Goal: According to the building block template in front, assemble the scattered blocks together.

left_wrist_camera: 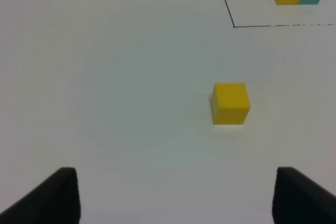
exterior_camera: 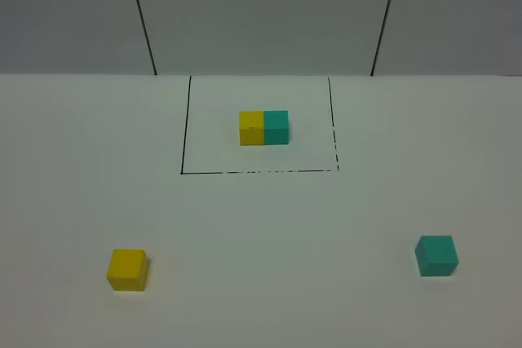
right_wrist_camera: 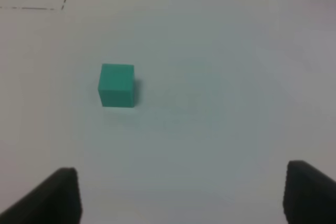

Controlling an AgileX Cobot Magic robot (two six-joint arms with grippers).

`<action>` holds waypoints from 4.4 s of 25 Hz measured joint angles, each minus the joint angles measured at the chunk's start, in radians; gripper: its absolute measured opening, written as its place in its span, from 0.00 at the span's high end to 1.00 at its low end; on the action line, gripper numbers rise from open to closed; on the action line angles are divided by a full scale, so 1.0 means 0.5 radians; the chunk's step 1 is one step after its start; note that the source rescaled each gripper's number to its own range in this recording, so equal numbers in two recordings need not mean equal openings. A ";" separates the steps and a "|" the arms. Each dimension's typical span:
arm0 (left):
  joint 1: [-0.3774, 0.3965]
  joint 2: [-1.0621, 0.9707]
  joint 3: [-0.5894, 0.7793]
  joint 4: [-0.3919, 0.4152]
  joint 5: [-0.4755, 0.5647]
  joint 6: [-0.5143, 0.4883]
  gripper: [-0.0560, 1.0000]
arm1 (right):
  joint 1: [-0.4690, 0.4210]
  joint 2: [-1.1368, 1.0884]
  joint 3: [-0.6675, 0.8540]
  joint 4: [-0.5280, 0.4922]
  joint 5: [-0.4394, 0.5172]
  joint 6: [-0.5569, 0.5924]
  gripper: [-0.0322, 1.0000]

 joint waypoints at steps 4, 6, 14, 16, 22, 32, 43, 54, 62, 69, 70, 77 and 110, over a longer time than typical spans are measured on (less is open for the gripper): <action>0.000 0.000 0.000 0.000 0.000 0.000 0.33 | 0.000 0.000 0.000 0.000 0.000 0.000 0.40; 0.000 0.000 0.000 0.000 0.000 0.000 0.33 | 0.000 0.000 0.000 0.000 0.000 -0.002 0.40; 0.000 0.000 0.000 0.000 0.000 0.000 0.33 | 0.000 0.000 0.000 0.000 0.000 -0.002 0.40; 0.000 0.000 0.000 0.000 0.000 0.000 0.33 | 0.000 0.000 0.000 0.000 0.000 -0.002 0.40; 0.000 0.000 0.000 0.000 0.000 0.000 0.33 | 0.000 0.000 0.000 0.000 0.000 0.000 0.40; 0.000 0.000 0.000 0.000 0.000 0.000 0.33 | 0.000 0.000 0.000 0.000 0.000 0.000 0.40; 0.000 0.191 -0.045 0.050 -0.019 0.000 0.31 | 0.000 0.000 0.000 0.000 0.000 0.000 0.40; 0.000 1.391 -0.328 -0.038 -0.105 -0.108 0.18 | 0.000 0.000 0.000 0.000 0.000 0.000 0.40; 0.000 2.138 -0.554 -0.295 -0.299 -0.106 0.18 | 0.000 0.000 0.000 0.000 0.000 -0.002 0.40; -0.017 2.611 -0.675 -0.307 -0.312 -0.055 0.18 | 0.000 0.000 0.000 0.000 0.000 -0.002 0.40; -0.040 2.660 -0.679 -0.304 -0.330 -0.055 0.18 | 0.000 0.000 0.000 0.000 0.000 -0.002 0.40; -0.349 2.951 -0.690 -0.243 -0.492 -0.187 0.18 | 0.000 0.000 0.000 0.000 0.000 0.000 0.40; -0.617 3.749 -0.975 -0.071 -0.722 -0.498 0.21 | 0.000 0.000 0.000 0.000 0.000 0.000 0.40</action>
